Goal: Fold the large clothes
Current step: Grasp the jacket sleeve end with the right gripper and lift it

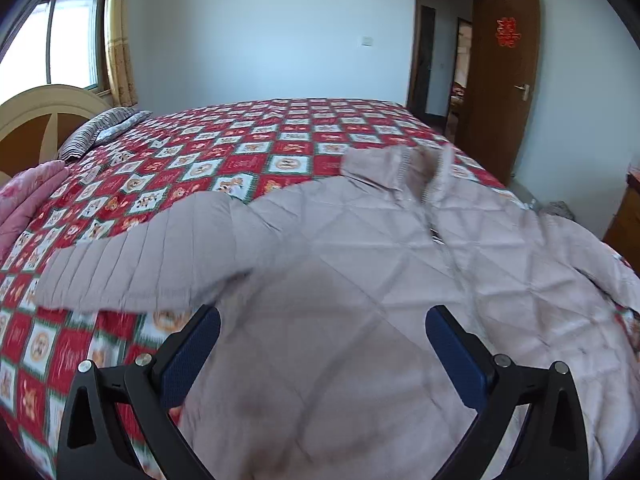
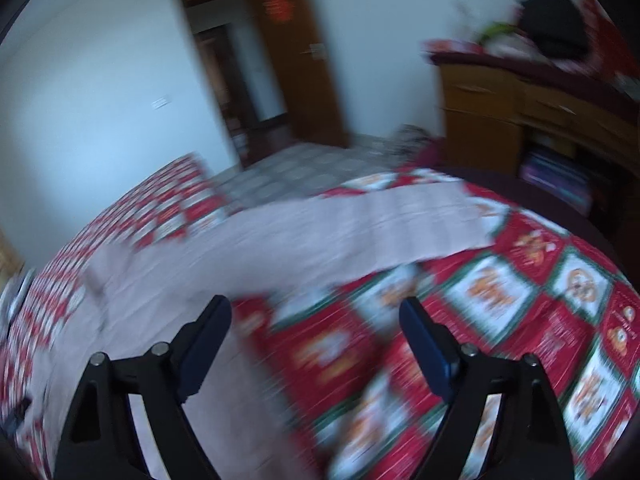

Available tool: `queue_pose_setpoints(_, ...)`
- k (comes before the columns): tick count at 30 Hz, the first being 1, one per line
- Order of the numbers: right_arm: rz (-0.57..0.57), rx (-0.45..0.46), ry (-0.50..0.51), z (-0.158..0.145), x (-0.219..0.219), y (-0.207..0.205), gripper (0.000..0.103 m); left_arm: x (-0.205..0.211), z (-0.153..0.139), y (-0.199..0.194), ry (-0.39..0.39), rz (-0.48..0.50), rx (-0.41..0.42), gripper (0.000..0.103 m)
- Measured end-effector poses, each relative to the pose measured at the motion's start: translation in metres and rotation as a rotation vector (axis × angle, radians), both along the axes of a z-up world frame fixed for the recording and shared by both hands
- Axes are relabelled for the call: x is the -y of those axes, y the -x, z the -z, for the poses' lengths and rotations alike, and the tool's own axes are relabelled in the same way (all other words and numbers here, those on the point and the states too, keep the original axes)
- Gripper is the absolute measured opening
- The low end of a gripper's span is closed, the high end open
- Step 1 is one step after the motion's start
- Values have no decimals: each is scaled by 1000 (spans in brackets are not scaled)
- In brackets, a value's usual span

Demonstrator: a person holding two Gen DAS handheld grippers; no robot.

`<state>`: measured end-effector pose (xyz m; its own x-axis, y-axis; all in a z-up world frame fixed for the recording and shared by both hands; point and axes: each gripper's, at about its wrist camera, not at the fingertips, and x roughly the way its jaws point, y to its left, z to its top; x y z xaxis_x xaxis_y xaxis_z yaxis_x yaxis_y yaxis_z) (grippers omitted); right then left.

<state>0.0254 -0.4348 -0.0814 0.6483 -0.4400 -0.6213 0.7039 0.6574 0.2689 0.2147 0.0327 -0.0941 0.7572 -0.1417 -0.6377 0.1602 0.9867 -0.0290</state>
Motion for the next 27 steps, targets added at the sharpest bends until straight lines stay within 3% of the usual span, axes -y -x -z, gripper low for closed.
queue_pose_setpoints(5, 233, -22, -89, 24, 101, 10, 79, -14, 24, -44, 32, -68, -7, 102)
queue_pose_setpoints(7, 259, -50, -129, 36, 123, 7, 74, -17, 37, -54, 53, -90, -18, 102)
queue_pose_setpoints(14, 240, -85, -240, 67, 155, -19, 71, -17, 72, -71, 75, -100, -104, 102)
queue_pose_setpoints(18, 230, -181, -129, 67, 143, -31, 68, -13, 74, -71, 53, -103, -105, 102)
queue_pose_setpoints(20, 228, -254, -61, 67, 138, -36, 50, -12, 77, -73, 40, -104, -115, 102)
queue_pose_setpoints(27, 187, -323, 0, 59, 130, -39, 16, -14, 79, -74, 42, -100, -119, 102)
